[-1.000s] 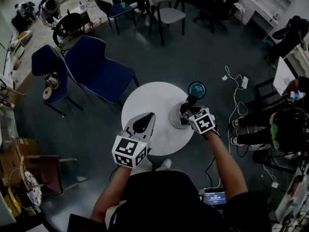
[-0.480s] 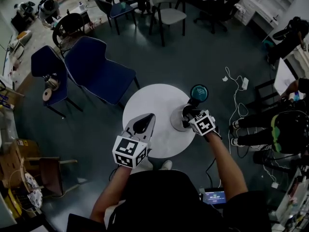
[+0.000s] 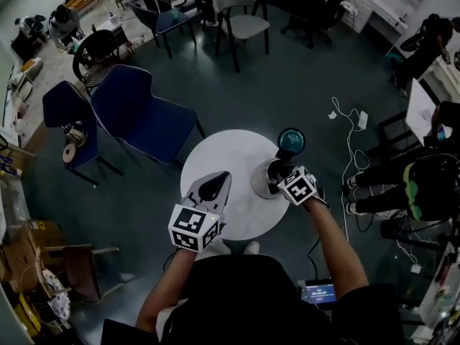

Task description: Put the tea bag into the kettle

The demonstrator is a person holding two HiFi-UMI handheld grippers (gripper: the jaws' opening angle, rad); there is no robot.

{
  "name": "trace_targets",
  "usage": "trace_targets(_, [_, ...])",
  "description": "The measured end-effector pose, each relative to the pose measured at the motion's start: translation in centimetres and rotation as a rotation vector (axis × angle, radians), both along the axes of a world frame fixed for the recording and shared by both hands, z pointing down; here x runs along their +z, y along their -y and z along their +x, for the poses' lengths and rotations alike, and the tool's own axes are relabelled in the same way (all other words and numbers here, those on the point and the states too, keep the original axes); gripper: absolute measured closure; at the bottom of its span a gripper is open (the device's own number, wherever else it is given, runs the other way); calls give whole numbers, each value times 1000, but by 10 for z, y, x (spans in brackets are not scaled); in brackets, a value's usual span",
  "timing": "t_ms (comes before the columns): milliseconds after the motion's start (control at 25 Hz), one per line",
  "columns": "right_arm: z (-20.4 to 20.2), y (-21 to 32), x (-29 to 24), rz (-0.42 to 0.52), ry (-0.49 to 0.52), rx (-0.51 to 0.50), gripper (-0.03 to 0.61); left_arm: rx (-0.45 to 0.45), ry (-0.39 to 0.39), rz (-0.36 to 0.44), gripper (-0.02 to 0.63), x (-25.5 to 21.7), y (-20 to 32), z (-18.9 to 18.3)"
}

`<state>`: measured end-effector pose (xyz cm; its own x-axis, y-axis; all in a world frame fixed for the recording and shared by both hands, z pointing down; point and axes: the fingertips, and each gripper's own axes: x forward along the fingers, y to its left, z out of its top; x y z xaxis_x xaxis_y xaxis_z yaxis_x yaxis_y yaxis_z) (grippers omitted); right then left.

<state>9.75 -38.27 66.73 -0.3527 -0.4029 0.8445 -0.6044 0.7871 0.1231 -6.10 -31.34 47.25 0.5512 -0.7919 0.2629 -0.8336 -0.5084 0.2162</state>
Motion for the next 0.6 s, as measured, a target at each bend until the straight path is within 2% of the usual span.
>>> trace_targets(360, [4, -1, 0, -1, 19, -37, 459, 30, 9, 5, 598, 2, 9, 25])
trace_targets(600, [9, 1, -6, 30, 24, -44, 459, 34, 13, 3, 598, 3, 11, 36])
